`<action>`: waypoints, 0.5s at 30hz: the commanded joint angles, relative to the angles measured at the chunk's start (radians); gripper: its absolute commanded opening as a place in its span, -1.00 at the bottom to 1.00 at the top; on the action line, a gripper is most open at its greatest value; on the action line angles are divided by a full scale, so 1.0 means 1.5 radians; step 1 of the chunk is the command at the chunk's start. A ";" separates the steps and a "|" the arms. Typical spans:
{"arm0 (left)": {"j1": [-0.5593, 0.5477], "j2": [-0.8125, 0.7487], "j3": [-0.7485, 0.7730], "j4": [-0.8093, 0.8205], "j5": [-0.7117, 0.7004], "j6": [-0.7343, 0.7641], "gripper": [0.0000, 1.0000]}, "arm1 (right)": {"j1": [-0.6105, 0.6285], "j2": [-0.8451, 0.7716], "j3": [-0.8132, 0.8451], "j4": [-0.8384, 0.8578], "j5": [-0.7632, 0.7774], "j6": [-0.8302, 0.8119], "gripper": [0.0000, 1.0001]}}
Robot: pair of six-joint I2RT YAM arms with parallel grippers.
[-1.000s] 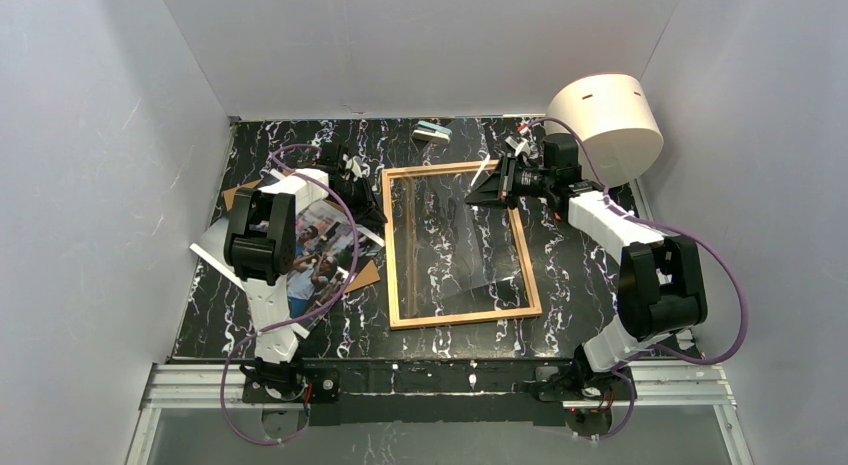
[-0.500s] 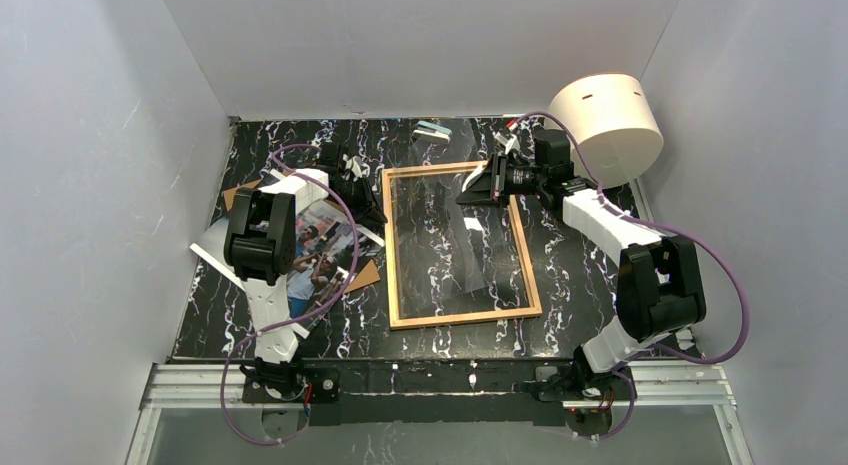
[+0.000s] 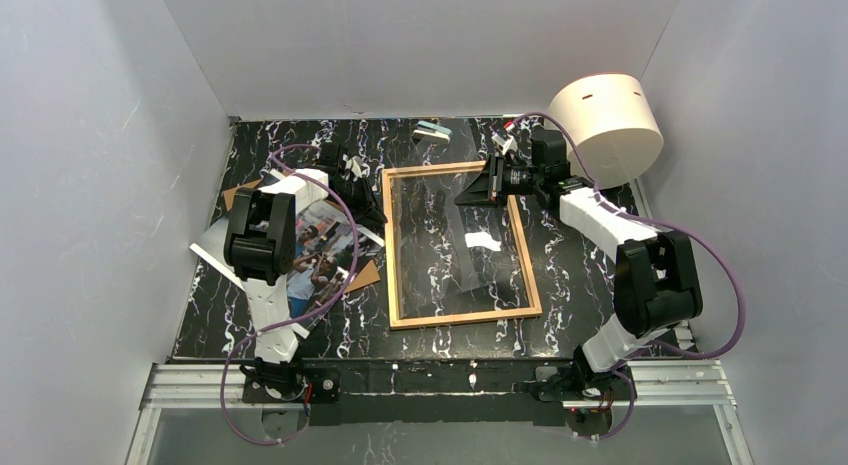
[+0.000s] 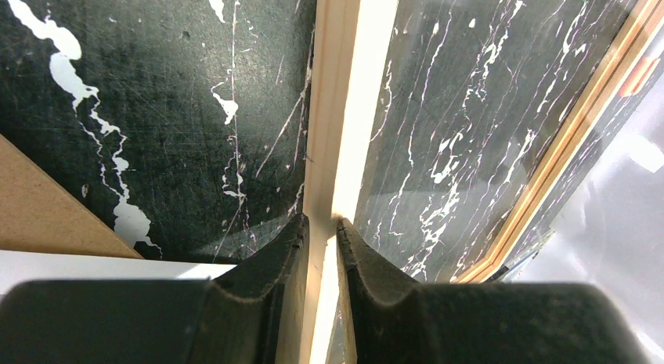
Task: Put the photo into the frame
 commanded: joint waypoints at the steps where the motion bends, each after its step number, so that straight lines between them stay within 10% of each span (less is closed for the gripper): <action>1: -0.013 0.066 -0.042 -0.026 -0.113 0.036 -0.66 | 0.004 0.007 0.032 0.008 -0.010 -0.015 -0.76; 15: -0.013 0.069 -0.039 -0.026 -0.113 0.036 -0.66 | 0.008 0.025 0.043 0.007 -0.027 -0.035 -0.76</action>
